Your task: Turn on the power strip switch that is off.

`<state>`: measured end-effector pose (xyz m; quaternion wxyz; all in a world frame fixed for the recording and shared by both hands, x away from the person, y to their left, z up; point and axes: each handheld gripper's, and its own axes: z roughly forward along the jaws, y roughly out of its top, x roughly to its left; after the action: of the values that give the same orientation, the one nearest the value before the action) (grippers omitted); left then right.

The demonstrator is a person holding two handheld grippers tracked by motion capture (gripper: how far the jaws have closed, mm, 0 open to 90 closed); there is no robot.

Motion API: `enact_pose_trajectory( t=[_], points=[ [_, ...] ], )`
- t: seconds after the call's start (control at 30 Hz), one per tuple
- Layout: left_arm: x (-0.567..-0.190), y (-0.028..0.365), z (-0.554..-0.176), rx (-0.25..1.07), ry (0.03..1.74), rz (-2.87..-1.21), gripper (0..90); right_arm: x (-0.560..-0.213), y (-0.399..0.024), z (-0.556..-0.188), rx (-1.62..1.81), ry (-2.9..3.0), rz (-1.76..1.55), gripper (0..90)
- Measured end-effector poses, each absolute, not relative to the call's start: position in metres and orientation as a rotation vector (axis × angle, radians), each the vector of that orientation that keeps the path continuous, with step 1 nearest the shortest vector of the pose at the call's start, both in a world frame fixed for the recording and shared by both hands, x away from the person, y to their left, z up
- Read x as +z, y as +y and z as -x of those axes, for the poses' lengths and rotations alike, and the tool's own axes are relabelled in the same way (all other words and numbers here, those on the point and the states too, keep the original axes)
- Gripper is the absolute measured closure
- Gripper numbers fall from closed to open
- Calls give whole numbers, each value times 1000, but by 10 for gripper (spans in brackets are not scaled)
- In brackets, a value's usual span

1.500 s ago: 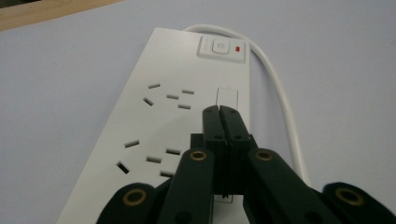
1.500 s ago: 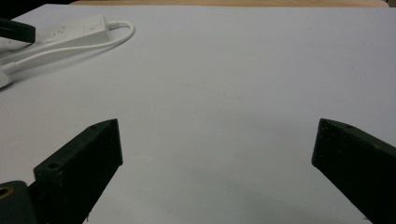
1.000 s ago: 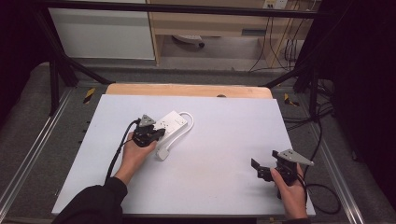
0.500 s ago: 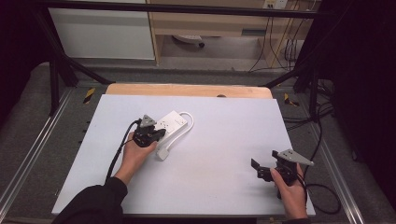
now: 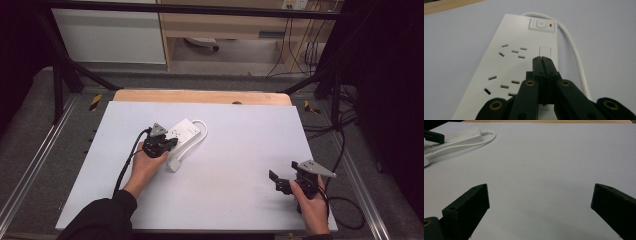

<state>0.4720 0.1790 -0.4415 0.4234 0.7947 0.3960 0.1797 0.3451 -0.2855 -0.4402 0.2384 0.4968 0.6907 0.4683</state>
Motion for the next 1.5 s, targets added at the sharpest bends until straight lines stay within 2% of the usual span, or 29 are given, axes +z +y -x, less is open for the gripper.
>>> enact_pose_trajectory(
  t=[0.63,0.77,0.83,0.97,1.5],
  points=[
    [-433,182,-469,470,988,-1936,900,-440,-286,-345,1284,1891,-1361,23],
    [-429,183,-467,482,975,-1909,841,-440,-286,-345,1280,1895,-1357,22],
    [-427,183,-467,489,976,-1897,773,-440,-285,-345,1280,1894,-1359,23],
    [-425,184,-466,500,965,-1885,727,-440,-285,-346,1279,1894,-1359,23],
    [-419,185,-465,483,972,-1805,372,-441,-285,-346,1278,1896,-1366,23]
  ],
)
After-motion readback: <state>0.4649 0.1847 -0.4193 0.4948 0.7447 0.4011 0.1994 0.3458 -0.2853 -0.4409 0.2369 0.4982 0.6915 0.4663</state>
